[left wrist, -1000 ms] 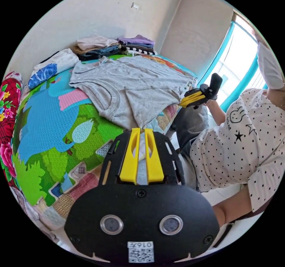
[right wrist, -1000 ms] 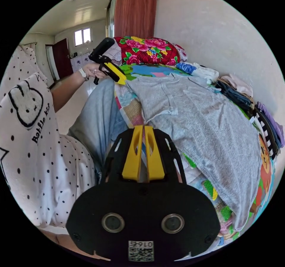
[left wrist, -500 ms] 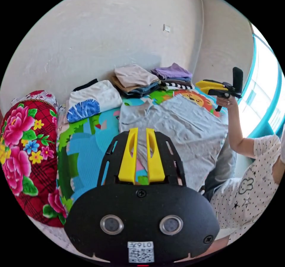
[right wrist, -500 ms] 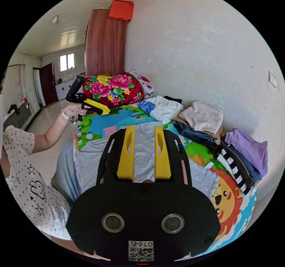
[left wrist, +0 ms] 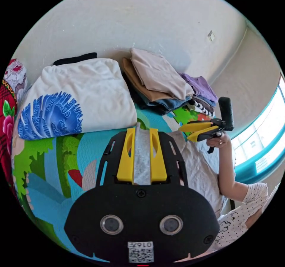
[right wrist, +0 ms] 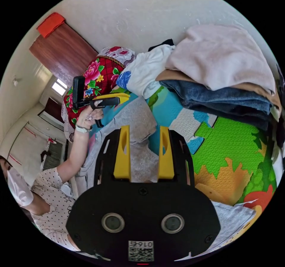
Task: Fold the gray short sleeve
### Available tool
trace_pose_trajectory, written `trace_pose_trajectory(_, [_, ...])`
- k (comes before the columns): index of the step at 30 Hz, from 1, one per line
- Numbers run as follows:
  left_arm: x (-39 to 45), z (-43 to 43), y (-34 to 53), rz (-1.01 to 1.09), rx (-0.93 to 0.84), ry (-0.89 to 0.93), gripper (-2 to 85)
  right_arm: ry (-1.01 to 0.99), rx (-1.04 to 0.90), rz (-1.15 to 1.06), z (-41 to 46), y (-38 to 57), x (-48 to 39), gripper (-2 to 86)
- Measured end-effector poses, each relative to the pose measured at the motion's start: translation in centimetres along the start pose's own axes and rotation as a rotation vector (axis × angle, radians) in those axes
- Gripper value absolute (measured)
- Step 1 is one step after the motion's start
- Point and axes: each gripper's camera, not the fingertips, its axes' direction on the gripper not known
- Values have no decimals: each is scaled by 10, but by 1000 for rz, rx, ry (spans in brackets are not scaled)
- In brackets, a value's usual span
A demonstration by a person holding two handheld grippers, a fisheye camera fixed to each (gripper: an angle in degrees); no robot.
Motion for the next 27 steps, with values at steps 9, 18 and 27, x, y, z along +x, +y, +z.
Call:
trace_pose_trajectory(9, [-11, 72, -3, 47, -175, -69, 36, 104, -94, 28, 27, -32, 39, 120])
trace_pose_trajectory(18, [23, 54, 12, 236, -51, 70, -9, 110, 80, -61, 31, -51, 39, 25])
trace_pose_trajectory(27, [75, 11, 45, 495, 120, 179, -10, 146, 91, -205, 31, -40, 37, 17])
